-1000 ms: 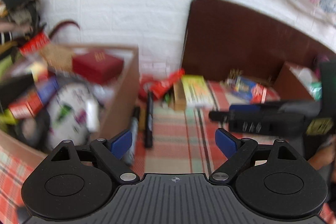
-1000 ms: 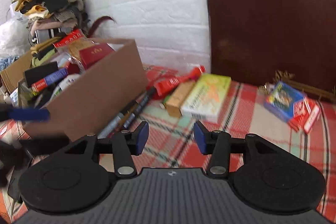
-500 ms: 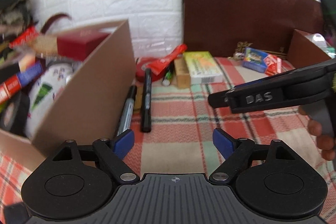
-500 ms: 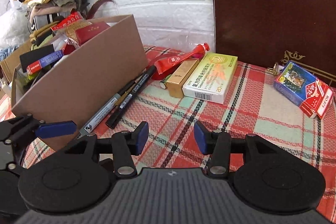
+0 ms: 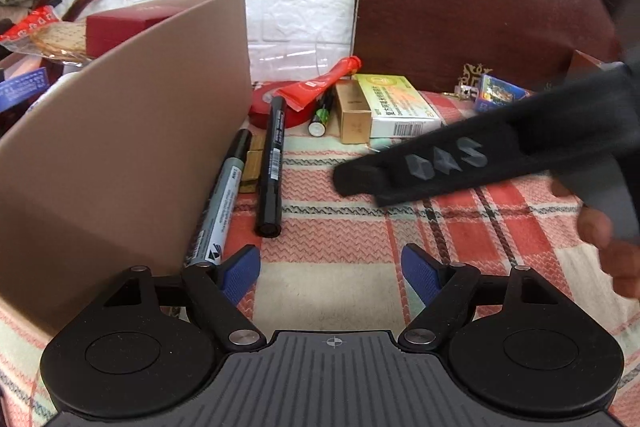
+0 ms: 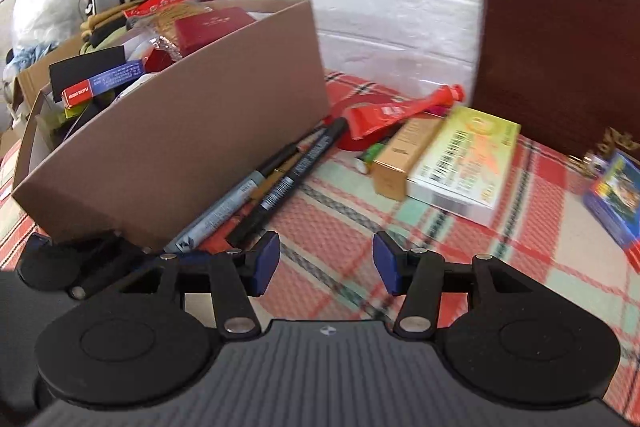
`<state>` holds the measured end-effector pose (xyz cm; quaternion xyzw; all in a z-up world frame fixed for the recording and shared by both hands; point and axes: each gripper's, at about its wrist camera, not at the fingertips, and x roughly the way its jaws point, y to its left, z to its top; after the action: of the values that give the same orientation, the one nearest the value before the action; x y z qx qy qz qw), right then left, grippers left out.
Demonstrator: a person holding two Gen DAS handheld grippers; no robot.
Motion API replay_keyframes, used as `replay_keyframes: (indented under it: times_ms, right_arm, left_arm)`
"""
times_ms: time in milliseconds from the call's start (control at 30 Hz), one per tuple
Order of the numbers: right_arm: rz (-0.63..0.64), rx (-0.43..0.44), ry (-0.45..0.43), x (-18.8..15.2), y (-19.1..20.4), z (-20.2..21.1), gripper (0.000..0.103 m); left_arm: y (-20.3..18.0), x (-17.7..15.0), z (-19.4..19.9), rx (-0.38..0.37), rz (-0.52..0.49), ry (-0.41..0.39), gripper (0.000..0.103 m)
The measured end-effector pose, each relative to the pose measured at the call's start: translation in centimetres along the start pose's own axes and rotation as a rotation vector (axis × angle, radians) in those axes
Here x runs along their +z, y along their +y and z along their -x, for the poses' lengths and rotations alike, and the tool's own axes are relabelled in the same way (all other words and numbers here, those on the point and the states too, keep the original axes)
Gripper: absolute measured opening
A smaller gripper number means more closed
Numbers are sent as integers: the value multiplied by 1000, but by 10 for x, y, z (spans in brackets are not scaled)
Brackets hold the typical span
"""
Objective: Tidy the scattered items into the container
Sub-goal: 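Reach the left gripper toward the black marker while the right gripper reaches the yellow medicine box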
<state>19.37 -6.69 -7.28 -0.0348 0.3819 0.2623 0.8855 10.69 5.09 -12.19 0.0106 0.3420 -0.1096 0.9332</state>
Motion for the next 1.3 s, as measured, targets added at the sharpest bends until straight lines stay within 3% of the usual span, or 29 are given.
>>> replay_keyframes:
  times_ms: [167,233,367,433,467,567,600,700,767,867,1000,1233,1267,1300]
  right_arm:
    - [-7,79,47,18,10,-22,57]
    - [1,89,74,24,18,-33,63]
    - [10,37,97,22,14,-35,69]
    - [13,7,105,19,10,-33,80]
    - [15,-9,110,18,8,-32,81]
    - [20,-55,122,15,1,-30,81]
    - [21,-70,127,14,-1,-30,71]
    - [26,-117,139,10,-7,-28,71]
    - [21,-136,139,8,-12,-23,65]
    - [-13,-62,118,11,-12,-7,67]
    - [-5,41,166,20,13,-18,70]
    - [42,55,174,24,29,-23,70]
    - [44,49,166,23,27,-21,71]
    - [47,42,157,23,24,-17,71]
  left_arm:
    - [3,-10,9,-25,-4,-11,86]
    - [2,-15,11,-26,-17,-12,87]
    - [2,-16,15,-27,-17,-7,88]
    - [2,-17,16,-27,-18,-5,88]
    - [2,-17,17,-27,-18,-4,88]
    - [2,-18,20,-27,-18,0,88]
    - [2,-19,21,-27,-19,1,88]
    - [1,-20,23,-27,-19,4,88]
    - [3,-21,28,-33,-1,3,88]
    - [1,-22,31,-17,19,2,88]
    - [-4,-25,30,29,6,13,88]
    - [-3,-26,29,36,-20,7,87]
    - [-3,-23,31,32,-14,-4,85]
    - [-3,-20,33,29,-8,-16,75]
